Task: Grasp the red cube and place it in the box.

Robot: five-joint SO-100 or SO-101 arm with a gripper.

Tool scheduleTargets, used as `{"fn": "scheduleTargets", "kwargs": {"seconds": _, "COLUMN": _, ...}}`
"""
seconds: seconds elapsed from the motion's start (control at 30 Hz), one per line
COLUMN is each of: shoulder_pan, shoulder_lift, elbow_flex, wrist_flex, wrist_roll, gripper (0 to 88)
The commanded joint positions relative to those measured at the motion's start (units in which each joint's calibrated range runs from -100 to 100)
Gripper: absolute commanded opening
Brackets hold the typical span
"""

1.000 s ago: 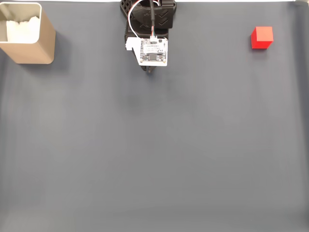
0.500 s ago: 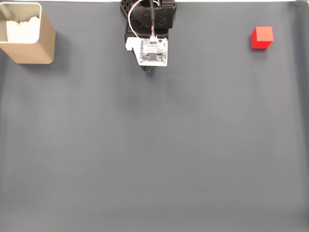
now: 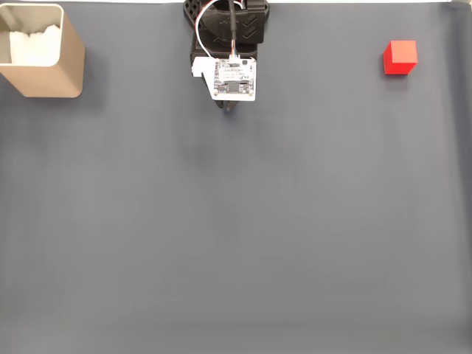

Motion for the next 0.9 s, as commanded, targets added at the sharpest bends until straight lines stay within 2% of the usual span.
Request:
{"fn": "scheduleTargets", "kwargs": {"seconds": 0.0, "shoulder_pan": 0.33, "shoulder_lift": 0.17, "elbow_flex": 0.72, "wrist_flex": 1.20, "wrist_roll": 0.29, "gripper": 0.3}}
{"fn": "scheduleTargets", "kwargs": {"seconds": 0.6, "shoulder_pan": 0.33, "shoulder_lift": 0.17, "elbow_flex": 0.72, "wrist_flex": 0.87, "wrist_roll": 1.12, "gripper": 0.0}}
{"fn": "scheduleTargets", "kwargs": {"seconds": 0.87, "shoulder_pan": 0.33, "shoulder_lift": 0.87, "elbow_flex": 0.72, "wrist_flex": -9.46, "wrist_roll": -0.59, "gripper": 0.0}}
